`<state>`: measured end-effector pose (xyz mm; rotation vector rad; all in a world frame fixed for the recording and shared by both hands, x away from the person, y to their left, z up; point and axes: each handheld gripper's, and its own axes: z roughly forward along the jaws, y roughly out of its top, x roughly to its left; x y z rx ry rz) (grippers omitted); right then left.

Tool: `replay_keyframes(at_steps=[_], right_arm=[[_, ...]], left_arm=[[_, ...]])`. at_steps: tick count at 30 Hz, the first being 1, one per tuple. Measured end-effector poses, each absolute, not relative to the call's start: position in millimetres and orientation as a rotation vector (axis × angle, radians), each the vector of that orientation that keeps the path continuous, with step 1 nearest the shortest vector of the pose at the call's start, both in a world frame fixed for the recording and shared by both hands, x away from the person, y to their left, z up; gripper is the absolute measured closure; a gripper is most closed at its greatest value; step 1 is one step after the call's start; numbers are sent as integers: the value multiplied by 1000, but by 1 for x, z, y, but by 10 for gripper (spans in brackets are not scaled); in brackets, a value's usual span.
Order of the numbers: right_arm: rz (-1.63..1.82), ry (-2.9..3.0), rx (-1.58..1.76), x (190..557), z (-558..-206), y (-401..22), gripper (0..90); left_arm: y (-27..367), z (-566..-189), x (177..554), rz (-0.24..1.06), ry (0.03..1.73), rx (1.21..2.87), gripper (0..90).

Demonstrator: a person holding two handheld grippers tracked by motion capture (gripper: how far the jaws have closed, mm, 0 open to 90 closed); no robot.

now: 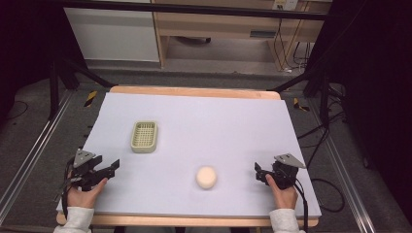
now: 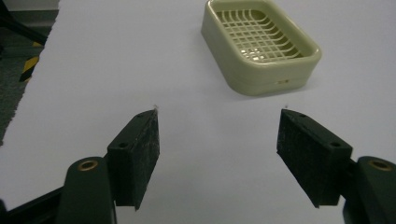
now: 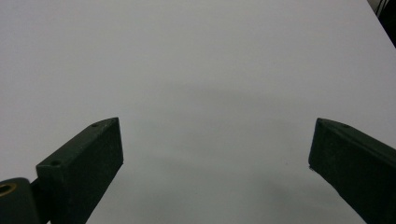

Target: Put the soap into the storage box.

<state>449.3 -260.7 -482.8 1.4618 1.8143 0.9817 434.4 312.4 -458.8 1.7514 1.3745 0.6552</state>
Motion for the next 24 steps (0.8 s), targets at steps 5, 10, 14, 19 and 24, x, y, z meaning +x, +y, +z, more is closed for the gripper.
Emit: replay_keyframes(at_steps=[5,10,14,19,24], right_arm=[[982,1815,1455,449,-483,-261,34],[970,1828,1445,449,-483,-260,36],[969,1835,1444,449,-483,-259,39],[979,1839,1443,449,-483,-258,39],[978,1847,1429,449,-482,-256,39]], left_arm=[[303,-457,433,650,1337,1770,317],[293,-454,432,641,1299,1791,314],[286,-452,432,638,1279,1803,314],[279,-451,432,633,1259,1827,309],[270,-449,433,620,1245,1841,307]])
